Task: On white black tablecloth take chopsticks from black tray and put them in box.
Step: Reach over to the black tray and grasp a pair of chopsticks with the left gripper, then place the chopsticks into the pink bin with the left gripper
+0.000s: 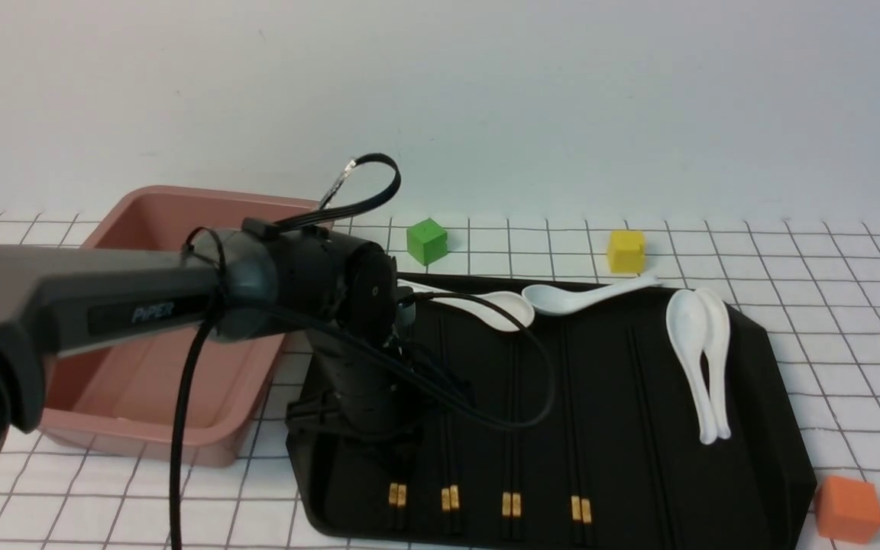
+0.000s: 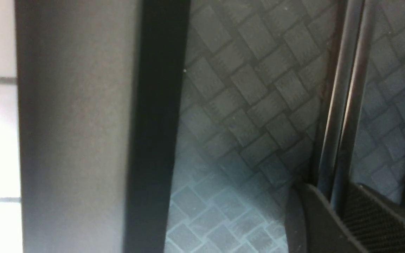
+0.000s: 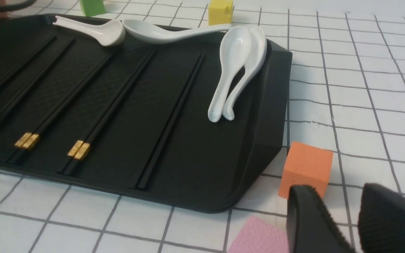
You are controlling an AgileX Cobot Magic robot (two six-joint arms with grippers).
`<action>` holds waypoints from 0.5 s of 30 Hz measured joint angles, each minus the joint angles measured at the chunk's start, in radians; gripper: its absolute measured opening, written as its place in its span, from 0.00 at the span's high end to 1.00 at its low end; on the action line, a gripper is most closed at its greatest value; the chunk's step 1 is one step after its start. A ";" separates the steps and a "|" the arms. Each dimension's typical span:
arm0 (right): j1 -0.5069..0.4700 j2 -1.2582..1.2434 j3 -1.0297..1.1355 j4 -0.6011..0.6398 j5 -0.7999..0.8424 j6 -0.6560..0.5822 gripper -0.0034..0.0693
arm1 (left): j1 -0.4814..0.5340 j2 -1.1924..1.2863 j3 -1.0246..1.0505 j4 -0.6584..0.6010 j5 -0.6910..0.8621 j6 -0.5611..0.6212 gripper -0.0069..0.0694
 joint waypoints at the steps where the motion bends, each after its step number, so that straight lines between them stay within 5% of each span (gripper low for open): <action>1: 0.000 0.000 0.000 0.000 0.000 0.000 0.62 | 0.000 -0.015 0.003 -0.008 0.008 0.000 0.76; 9: 0.000 0.000 0.000 0.000 0.000 0.001 0.62 | 0.011 -0.279 -0.047 -0.014 0.112 -0.003 0.76; 15: 0.000 0.000 0.000 0.000 0.000 0.001 0.62 | 0.116 -0.418 -0.072 0.085 0.225 -0.003 0.76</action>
